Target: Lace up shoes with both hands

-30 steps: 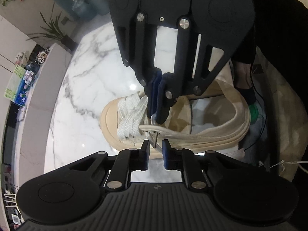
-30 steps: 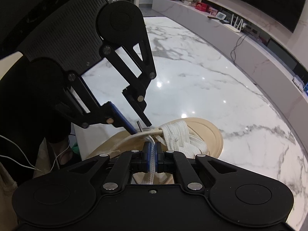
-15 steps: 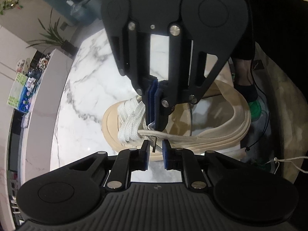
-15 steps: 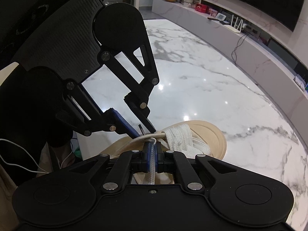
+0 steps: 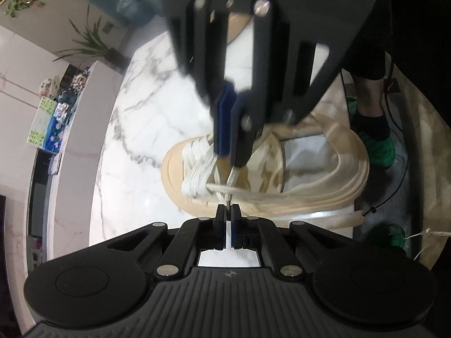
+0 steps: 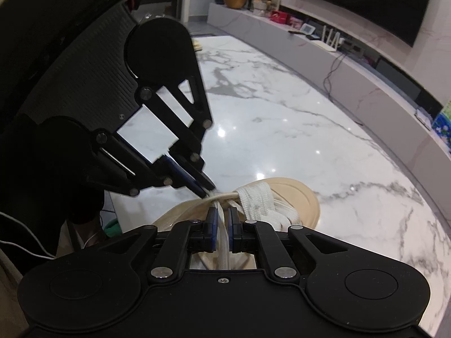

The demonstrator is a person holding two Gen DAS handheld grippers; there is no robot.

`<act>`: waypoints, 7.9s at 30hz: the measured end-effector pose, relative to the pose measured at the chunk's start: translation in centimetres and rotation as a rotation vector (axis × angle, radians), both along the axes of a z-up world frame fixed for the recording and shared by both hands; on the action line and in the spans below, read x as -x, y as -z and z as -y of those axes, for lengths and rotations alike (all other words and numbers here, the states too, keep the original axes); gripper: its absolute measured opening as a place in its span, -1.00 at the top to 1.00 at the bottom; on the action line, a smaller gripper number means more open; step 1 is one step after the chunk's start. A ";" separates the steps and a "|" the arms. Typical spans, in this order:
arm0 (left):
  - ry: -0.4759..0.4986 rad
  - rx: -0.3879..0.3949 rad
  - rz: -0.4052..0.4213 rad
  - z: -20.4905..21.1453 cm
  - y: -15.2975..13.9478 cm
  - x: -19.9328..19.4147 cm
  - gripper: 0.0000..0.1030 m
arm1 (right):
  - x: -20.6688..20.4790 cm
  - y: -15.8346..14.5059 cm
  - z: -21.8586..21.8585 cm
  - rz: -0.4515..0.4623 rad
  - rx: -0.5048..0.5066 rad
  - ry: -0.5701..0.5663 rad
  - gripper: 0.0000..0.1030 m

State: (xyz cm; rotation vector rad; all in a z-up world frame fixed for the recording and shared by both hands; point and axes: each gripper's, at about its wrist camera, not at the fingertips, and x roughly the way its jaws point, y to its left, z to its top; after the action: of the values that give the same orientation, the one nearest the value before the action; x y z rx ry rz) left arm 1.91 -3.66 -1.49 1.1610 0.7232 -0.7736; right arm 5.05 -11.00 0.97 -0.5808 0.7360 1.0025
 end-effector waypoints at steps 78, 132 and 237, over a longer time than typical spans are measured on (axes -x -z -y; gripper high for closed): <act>-0.255 0.137 -0.124 -1.4 1.2 -1.4 0.69 | 1.0 1.1 0.0 0.010 0.006 0.115 0.69; -0.378 0.177 -0.107 -1.4 1.4 -4.8 0.98 | 0.7 0.9 0.5 0.038 -0.032 0.106 0.67; -0.282 0.287 0.078 -0.3 -6.4 -0.9 0.96 | 3.8 -0.4 -2.0 0.062 -0.158 -0.012 0.49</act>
State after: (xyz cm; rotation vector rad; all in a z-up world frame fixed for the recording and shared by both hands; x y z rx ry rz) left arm 2.79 -3.37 4.89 0.8042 0.6685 -0.5688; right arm 1.22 -9.02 1.37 -0.4773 0.5933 1.0386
